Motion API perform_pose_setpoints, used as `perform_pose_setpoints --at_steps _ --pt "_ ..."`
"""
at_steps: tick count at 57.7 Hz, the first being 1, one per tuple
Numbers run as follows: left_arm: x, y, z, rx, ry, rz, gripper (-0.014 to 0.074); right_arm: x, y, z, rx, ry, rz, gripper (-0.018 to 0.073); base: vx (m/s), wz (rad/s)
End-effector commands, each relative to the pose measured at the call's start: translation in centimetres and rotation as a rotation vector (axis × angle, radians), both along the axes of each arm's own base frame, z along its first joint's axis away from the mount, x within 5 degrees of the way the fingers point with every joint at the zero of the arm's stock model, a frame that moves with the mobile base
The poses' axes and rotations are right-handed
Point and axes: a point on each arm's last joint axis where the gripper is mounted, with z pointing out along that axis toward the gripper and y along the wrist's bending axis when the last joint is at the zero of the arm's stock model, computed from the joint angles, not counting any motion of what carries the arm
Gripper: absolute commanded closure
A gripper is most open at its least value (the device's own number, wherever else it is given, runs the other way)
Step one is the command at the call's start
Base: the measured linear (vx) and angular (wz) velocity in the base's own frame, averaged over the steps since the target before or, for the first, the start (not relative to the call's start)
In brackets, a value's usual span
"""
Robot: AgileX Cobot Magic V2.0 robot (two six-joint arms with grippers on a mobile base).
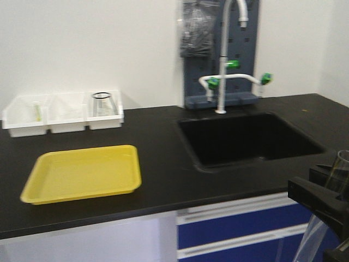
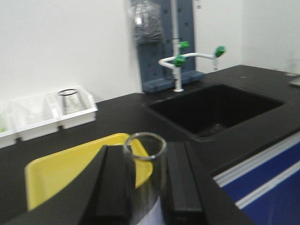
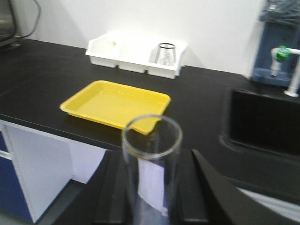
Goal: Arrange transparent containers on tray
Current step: 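Drive the base to the counter with the yellow tray, holding both tubes, then position the base in front of the yellow tray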
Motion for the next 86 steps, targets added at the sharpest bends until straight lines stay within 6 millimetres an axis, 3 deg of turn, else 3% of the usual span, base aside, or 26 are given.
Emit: perform_pose_setpoints --at_steps 1,38,86 --pt "-0.34 0.01 1.98 -0.038 -0.115 -0.010 0.0422 -0.14 -0.15 1.80 0.049 -0.106 -0.002 0.0571 0.16 0.59" --pt "-0.34 0.02 1.97 -0.037 -0.114 -0.010 0.0422 -0.15 -0.14 1.80 0.049 -0.106 -0.001 0.0571 0.17 0.43" --pt "-0.34 0.02 1.97 -0.037 -0.114 -0.010 0.0422 -0.13 -0.12 1.79 0.049 -0.105 0.000 0.0571 0.26 -0.05"
